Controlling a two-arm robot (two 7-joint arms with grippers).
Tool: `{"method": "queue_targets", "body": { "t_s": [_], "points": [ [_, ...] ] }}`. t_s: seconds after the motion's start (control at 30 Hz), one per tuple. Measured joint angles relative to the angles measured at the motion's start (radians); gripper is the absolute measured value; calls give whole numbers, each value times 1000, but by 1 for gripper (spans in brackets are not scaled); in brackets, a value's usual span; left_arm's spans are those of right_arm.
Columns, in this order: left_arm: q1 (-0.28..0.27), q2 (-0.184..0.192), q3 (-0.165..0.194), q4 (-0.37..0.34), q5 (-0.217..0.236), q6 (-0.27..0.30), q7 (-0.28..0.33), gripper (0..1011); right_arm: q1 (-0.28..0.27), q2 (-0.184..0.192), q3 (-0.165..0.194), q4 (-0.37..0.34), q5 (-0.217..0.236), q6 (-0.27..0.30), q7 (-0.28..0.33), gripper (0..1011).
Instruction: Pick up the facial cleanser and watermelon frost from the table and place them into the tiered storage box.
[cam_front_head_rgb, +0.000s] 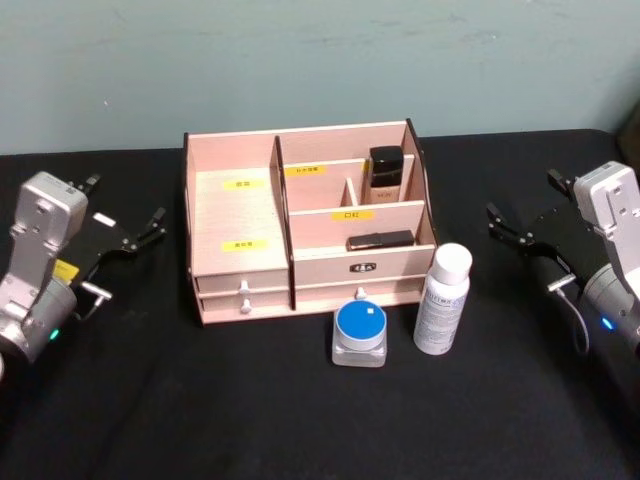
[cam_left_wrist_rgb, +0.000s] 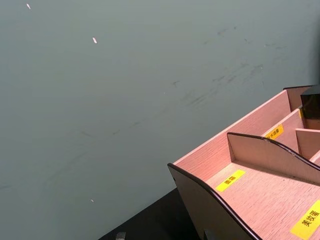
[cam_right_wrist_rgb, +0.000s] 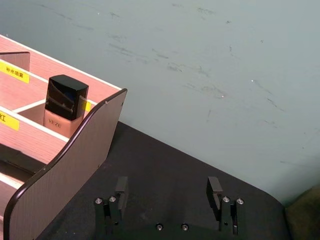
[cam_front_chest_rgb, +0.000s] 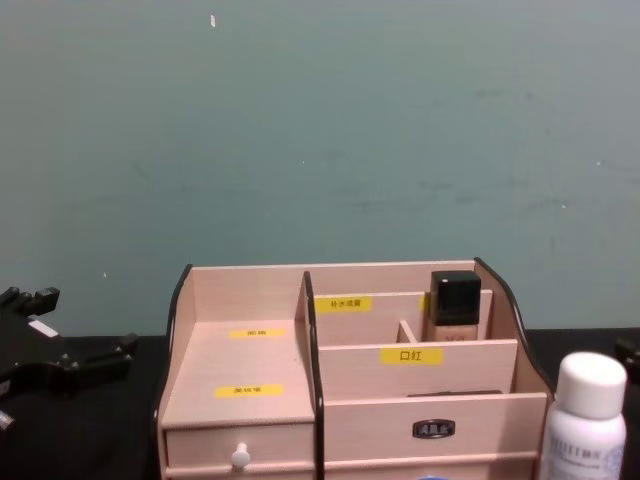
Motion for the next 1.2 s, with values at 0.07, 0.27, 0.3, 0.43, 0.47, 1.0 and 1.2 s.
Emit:
{"method": "queue_targets", "body": {
  "t_s": [0.07, 0.27, 0.3, 0.43, 0.47, 1.0, 1.2],
  "points": [
    [0, 0, 0, 0, 0, 0, 0, 1010, 0, 0, 0, 0, 0, 0, 0, 1002],
    [0, 0, 0, 0, 0, 0, 0, 1009, 0, 0, 0, 0, 0, 0, 0, 1002],
    [0, 0, 0, 0, 0, 0, 0, 1010, 0, 0, 0, 0, 0, 0, 0, 1002],
    [0, 0, 0, 0, 0, 0, 0, 1010, 0, 0, 0, 0, 0, 0, 0, 1002],
    [0, 0, 0, 0, 0, 0, 0, 1010, 0, 0, 0, 0, 0, 0, 0, 1002],
    [0, 0, 0, 0, 0, 0, 0, 1010, 0, 0, 0, 0, 0, 0, 0, 1002],
    [0, 0, 0, 0, 0, 0, 0, 1010, 0, 0, 0, 0, 0, 0, 0, 1002]
  ]
}}
